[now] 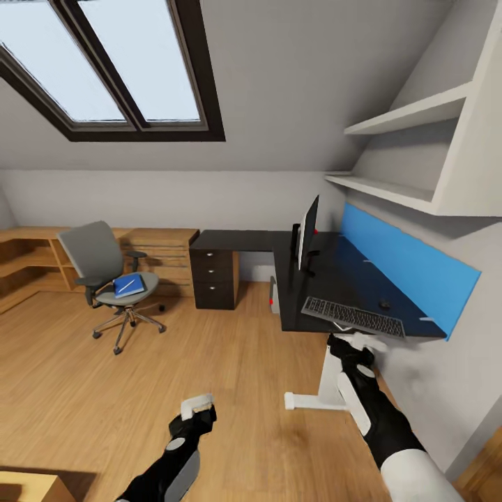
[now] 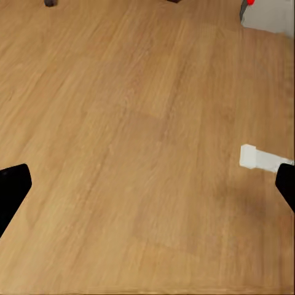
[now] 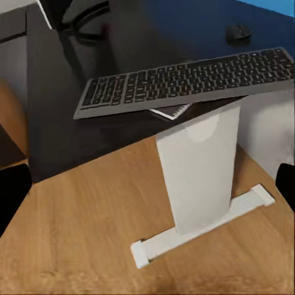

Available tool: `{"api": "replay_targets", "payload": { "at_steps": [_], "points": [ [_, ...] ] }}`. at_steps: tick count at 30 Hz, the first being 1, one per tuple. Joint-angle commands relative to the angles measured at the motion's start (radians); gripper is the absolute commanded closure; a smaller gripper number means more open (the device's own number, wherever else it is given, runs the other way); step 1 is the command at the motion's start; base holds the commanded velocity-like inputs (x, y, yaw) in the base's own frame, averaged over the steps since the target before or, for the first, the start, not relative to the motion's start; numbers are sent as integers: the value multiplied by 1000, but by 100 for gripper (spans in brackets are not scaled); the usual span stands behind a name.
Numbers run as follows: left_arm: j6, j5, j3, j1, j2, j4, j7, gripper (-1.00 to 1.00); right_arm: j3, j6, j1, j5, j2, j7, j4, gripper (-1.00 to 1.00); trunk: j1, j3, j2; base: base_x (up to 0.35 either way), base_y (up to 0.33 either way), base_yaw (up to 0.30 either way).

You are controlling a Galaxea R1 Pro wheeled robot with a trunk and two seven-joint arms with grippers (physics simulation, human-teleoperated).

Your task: In the bedroom, organize the workspace by keeping the computer under the desk, ensuring the monitor is on the desk, placing the keyboard on the desk next to the monitor, placing the mouse on the desk next to the keyboard, moving the folder from the swivel chair onto the desk next to the mouse, stacking the notebook on top of the folder with the pen on top of the notebook, and positioning the swivel chair next to the desk.

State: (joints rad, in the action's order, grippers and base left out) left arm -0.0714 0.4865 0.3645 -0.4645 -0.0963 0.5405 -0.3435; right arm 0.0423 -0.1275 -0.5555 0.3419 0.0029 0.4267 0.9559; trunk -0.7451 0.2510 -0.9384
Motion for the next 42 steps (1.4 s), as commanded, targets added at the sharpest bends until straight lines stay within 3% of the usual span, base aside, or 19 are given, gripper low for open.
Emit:
{"api": "replay_targets", "payload": {
  "at_steps": [1,2,3,4,8,11,12,13,15,18,22,42],
  "points": [
    [45,13,6,-1,1,40,-12,-100,-4,-71,-19,6,0,19,12,-100,4,-1,6,0,0,0],
    [133,15,3,-3,1,114,-22,-100,-23,-171,-53,6,1,46,25,-100,8,-5,13,0,0,0],
    [260,23,-16,-5,-2,260,-44,-100,-59,-291,-95,9,6,99,37,-100,8,-5,13,0,0,0],
    [294,27,-28,-5,-3,317,-61,-100,-68,-323,-105,9,9,113,40,-100,8,-5,13,0,0,0],
    [342,38,-46,-6,-2,394,-108,-100,-67,-372,-120,9,14,134,48,-100,8,-5,13,0,0,0],
    [349,39,-49,-6,11,404,-118,-100,-27,-377,-122,4,10,135,49,-100,8,-5,13,0,0,0],
    [352,38,-50,-6,52,407,-122,-100,63,-376,-124,-3,-42,89,34,-100,8,-5,13,169,0,0],
    [352,38,-49,-6,55,408,-122,-100,75,-376,-124,-4,-62,51,24,-100,8,-5,13,225,0,0],
    [352,37,-49,-6,57,408,-122,-100,83,-375,-124,-5,-81,2,10,-100,8,-5,13,253,0,0],
    [352,36,-48,-6,60,408,-123,-100,90,-374,-124,-7,-109,-123,-21,-100,8,-5,13,294,0,0],
    [352,36,-47,-6,61,406,-124,-100,91,-373,-124,-8,-129,-183,-36,-100,8,-5,13,314,0,0],
    [352,34,-44,-6,59,382,-126,-100,88,-371,-124,-8,-143,-212,-35,-100,8,-5,13,311,-117,0]
  ]
}}
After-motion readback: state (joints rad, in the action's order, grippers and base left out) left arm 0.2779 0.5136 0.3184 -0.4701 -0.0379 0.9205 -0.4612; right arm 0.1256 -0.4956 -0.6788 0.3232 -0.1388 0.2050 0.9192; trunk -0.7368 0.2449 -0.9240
